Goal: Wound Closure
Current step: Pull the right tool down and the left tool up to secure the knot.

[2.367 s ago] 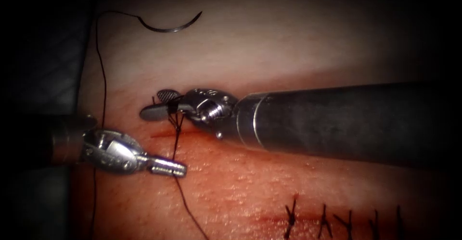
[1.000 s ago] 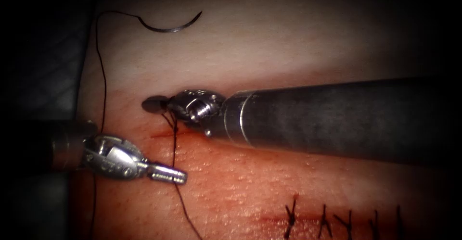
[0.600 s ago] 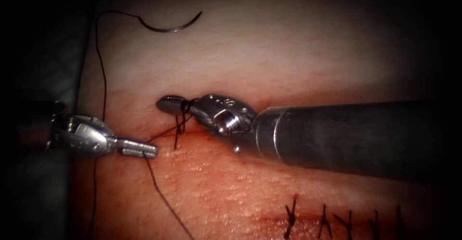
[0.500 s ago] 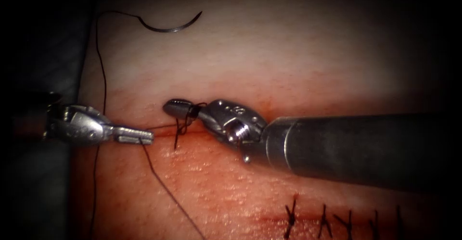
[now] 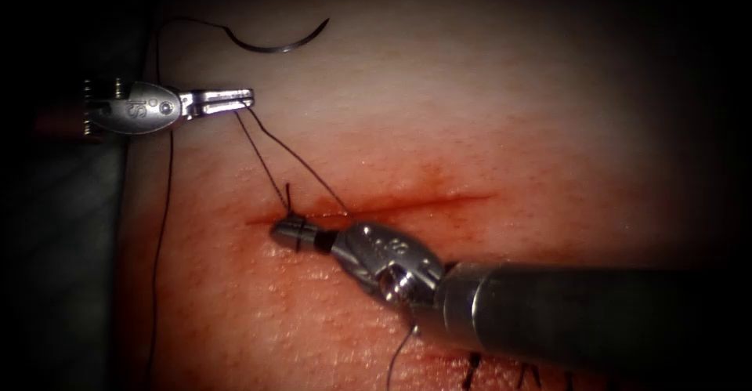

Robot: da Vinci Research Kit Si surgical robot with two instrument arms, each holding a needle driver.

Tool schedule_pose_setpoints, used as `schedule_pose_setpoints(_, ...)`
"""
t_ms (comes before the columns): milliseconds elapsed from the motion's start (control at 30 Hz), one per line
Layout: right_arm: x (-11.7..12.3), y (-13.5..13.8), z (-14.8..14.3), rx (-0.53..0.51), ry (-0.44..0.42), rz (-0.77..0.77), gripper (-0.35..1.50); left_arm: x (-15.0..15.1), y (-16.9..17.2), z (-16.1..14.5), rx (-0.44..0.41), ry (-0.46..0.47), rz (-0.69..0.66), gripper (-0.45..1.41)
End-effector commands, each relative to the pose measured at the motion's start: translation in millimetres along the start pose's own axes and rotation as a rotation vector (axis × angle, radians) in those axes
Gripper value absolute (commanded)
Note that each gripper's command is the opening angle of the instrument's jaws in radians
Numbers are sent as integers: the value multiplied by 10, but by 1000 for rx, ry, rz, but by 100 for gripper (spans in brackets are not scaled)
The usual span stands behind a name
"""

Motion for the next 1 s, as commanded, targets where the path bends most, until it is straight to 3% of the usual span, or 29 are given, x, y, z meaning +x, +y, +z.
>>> schedule_pose_setpoints(33,-4,-5,4,1,5,-5,-35,-8,-8,15,28,-10,22,-45)
schedule_pose_setpoints(200,-4,-12,1,-25,19,-9,-35,-16,-22,35,96,-21,63,-45)
schedule_pose_setpoints(367,-5,-27,-7,-126,73,-15,-35,-30,-40,47,158,-40,98,-45)
schedule_pose_setpoints(567,-7,-34,-7,-132,77,-63,-35,-46,-55,51,200,-70,112,-45)
schedule_pose_setpoints(1000,-32,-58,-20,-130,85,-98,-35,-74,-81,64,302,-36,145,-45)
